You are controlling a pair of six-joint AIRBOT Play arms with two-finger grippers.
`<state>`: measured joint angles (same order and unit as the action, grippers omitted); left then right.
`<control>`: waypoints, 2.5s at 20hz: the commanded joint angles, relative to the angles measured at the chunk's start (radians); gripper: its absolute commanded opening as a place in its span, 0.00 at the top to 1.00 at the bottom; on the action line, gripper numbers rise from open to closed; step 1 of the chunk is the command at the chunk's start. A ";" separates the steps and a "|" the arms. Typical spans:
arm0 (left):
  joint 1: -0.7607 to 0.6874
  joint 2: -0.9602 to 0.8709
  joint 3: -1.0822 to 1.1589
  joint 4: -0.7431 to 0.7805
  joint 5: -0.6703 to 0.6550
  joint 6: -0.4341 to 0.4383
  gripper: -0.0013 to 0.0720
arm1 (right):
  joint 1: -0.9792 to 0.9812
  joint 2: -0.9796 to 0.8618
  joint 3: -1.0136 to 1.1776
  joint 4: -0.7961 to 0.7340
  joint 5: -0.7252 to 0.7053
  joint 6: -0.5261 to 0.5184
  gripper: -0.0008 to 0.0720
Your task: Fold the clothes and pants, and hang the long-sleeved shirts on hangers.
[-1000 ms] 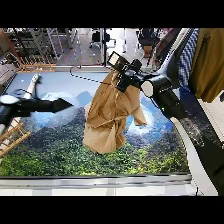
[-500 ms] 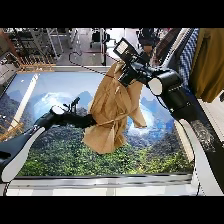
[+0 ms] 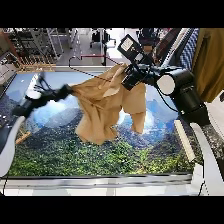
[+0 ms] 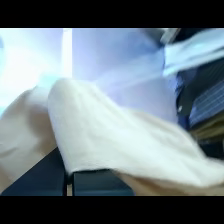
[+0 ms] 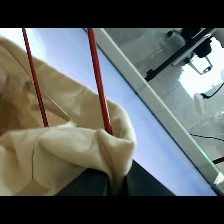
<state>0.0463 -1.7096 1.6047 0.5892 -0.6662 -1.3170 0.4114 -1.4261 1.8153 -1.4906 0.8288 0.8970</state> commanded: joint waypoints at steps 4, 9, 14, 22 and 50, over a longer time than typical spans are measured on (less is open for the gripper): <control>0.084 -0.002 0.171 0.008 -0.134 -0.023 0.97 | 0.000 0.007 0.000 0.055 0.091 -0.053 0.95; 0.072 -0.049 0.171 0.012 -0.171 -0.072 0.97 | 0.000 0.007 0.000 0.193 0.058 -0.122 0.95; 0.090 -0.066 0.171 0.008 -0.141 -0.101 0.97 | 0.000 0.006 0.000 0.190 0.213 -0.220 0.95; 0.153 -0.062 0.171 -0.019 -0.448 -0.060 0.96 | 0.001 -0.013 -0.007 -0.171 0.207 -0.205 0.95; -0.258 0.071 0.170 -0.092 -1.089 0.075 0.37 | -0.181 0.011 0.286 -0.673 0.409 1.124 0.95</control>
<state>-0.1791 -1.6402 1.7752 0.4885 -1.6772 -1.2274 0.3222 -1.4864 2.0682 -2.1448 1.1046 1.9743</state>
